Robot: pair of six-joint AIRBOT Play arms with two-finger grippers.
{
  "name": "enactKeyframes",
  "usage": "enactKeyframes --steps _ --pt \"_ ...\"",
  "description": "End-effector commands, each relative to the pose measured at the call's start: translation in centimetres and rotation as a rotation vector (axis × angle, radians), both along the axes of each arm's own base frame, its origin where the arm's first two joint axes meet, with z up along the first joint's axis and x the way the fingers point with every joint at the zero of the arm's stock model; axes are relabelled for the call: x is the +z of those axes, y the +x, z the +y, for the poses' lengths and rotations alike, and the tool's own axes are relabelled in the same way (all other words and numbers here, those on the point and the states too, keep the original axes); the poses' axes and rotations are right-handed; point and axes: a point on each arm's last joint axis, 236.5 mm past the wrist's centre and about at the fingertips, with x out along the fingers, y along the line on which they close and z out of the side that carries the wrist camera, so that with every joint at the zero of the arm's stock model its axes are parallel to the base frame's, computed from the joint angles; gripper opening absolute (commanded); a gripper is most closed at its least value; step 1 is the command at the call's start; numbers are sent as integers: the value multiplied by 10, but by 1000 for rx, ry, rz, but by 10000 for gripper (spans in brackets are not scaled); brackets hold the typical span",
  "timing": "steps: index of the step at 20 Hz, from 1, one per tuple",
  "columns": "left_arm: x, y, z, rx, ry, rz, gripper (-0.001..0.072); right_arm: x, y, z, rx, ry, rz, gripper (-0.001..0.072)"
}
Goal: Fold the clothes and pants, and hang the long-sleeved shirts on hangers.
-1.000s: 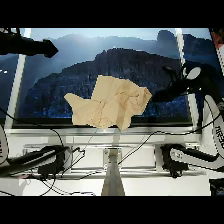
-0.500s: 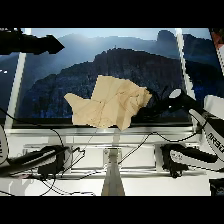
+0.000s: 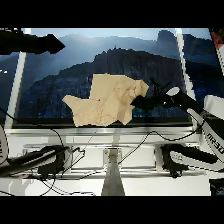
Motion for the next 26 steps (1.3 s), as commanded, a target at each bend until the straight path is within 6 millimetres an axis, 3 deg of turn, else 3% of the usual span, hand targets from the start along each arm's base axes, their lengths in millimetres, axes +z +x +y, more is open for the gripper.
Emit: enactKeyframes --steps 1,5,8,12,13,15,20,21,22,23,24,25,26 --pt "0 0 0 -1 0 1 694 13 24 -4 -22 -31 -50 462" --pt "0 1 0 2 1 -3 693 13 46 -22 -78 -118 -84 451" --pt "10 16 7 48 -3 -68 693 16 60 -25 -158 -117 -100 451" --pt "5 25 12 69 6 -80 690 16 63 -27 -181 -117 -97 448" --pt "-5 26 16 73 27 -54 657 15 63 -26 -184 -116 -92 446" --pt "-35 25 26 85 75 33 473 14 59 -26 -208 -108 -56 370" --pt "-137 7 18 10 79 363 482 14 55 -21 -205 -99 -35 369" --pt "-158 4 13 3 66 430 548 14 54 -16 -201 -98 -34 369" --pt "-176 2 6 -10 50 476 688 14 53 -11 -190 -100 -44 367" --pt "-192 2 -6 -25 15 519 708 15 54 -5 -181 -103 -61 302" --pt "-205 1 -18 -38 -21 553 707 15 56 -1 -178 -108 -82 137" --pt "-218 1 -32 -47 -60 584 705 16 61 1 -185 -113 -107 16" --pt "-230 1 -44 -54 -88 609 703 17 64 1 -193 -116 -123 13"
